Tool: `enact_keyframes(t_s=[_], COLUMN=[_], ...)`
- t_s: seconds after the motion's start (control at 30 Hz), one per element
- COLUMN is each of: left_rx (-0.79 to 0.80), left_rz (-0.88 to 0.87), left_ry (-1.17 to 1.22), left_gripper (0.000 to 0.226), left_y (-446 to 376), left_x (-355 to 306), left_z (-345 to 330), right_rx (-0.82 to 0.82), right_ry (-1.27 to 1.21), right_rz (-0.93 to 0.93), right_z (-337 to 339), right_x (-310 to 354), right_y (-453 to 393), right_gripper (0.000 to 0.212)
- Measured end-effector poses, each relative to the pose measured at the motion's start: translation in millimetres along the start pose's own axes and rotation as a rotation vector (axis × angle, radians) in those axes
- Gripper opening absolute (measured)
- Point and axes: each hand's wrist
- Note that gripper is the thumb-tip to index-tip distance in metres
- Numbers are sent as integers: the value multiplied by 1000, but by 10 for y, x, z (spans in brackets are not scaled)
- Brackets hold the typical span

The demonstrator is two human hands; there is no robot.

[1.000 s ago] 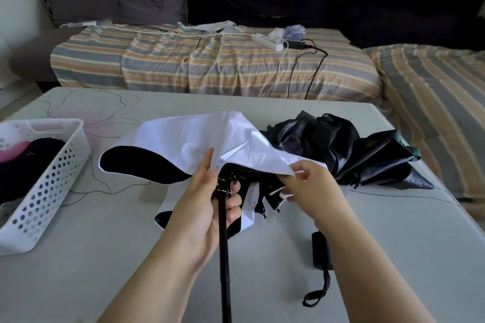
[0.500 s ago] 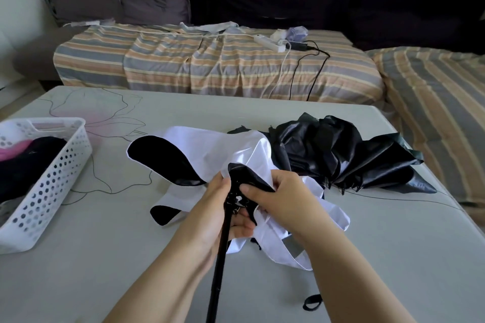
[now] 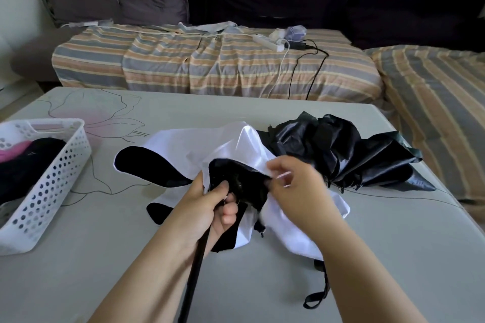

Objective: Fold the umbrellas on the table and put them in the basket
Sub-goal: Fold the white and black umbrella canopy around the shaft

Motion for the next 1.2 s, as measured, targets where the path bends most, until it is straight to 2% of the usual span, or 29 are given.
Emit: enact_keyframes(t_s=[0.07,0.13,0.2,0.3,0.43,0.53,0.6,0.7,0.73,0.8,0.93,1.07,1.2], left_rx=[12,7,3,-9,-44,-90,-107,-103,-101,-83,-77,-143,-165], left_rz=[6,3,-4,-24,-31,-50,-62,-75,-81,-104,-153,-186,-198], left_ry=[73,104,114,149,233,301,341,352,342,298,125,-115,-320], left_gripper=[33,48,53,53,53,54,54,53,52,51,48,45,55], left_y=[15,19,18,11,-16,-36,-44,-73,-79,-72,-74,-95,-31], left_x=[-10,-10,-12,-16,-3,-16,-26,-10,-2,3,6,42,107], left_z=[-4,-8,-18,-38,-42,-4,34,83,90,92,116,74,-4], right_rx=[-262,-392,-391,-360,-253,-349,-203,112,180,240,157,113,108], right_ry=[85,99,27,-191,-172,40,167,373,373,163,-476,-626,-515], right_rz=[6,-44,-128,-167,-16,183,114,-155,-225,-308,-430,-356,-282], right_z=[75,122,149,182,158,160,165,93,51,-51,-191,-235,-287], right_x=[-52,-92,-106,-27,39,49,75,8,-22,-90,12,122,220], right_y=[-56,-87,-88,-43,44,167,227,238,221,172,143,152,197], right_gripper=[26,16,9,11,13,18,12,13,15,17,16,12,12])
Point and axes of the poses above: each hand's wrist, its own y-axis away from the middle knuckle, its own z-axis out of the back of the hand, x = y × z, and after that the axes turned 6 degrees about -y, right-handed
